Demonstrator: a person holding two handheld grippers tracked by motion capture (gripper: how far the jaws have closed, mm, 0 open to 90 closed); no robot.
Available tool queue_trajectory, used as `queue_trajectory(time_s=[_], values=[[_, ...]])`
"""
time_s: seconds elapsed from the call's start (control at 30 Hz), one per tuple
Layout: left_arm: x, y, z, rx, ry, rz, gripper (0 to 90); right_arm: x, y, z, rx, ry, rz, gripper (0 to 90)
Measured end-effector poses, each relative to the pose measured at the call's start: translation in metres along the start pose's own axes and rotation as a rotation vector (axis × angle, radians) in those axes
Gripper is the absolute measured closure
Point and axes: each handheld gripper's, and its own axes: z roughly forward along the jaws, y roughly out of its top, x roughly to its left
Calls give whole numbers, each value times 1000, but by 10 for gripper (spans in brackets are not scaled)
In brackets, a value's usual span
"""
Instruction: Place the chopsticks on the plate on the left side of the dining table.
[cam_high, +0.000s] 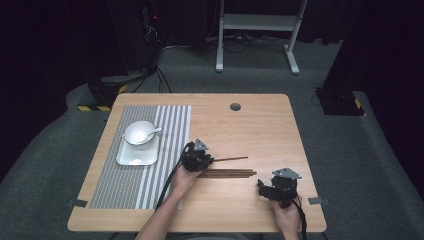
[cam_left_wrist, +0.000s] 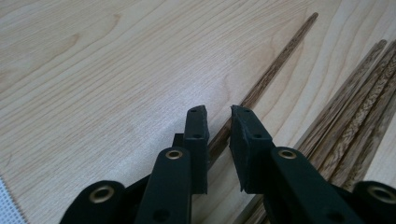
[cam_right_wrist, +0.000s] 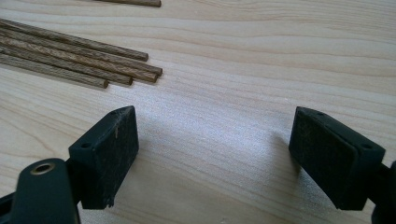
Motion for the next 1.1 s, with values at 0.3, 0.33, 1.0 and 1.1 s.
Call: queue_trajectory(time_s=[0.3, 0.33, 1.0, 1.1], values=[[8, -3, -5, 5, 11, -17, 771, 0, 0, 0, 0, 0, 0, 155], [9, -4, -5, 3, 13, -22, 772, 0, 0, 0, 0, 0, 0, 155], [24, -11, -14, 6, 31, -60, 798, 0, 0, 0, 1, 1, 1, 155], [24, -10, -14, 6, 31, -61, 799, 0, 0, 0, 1, 1, 1, 155]])
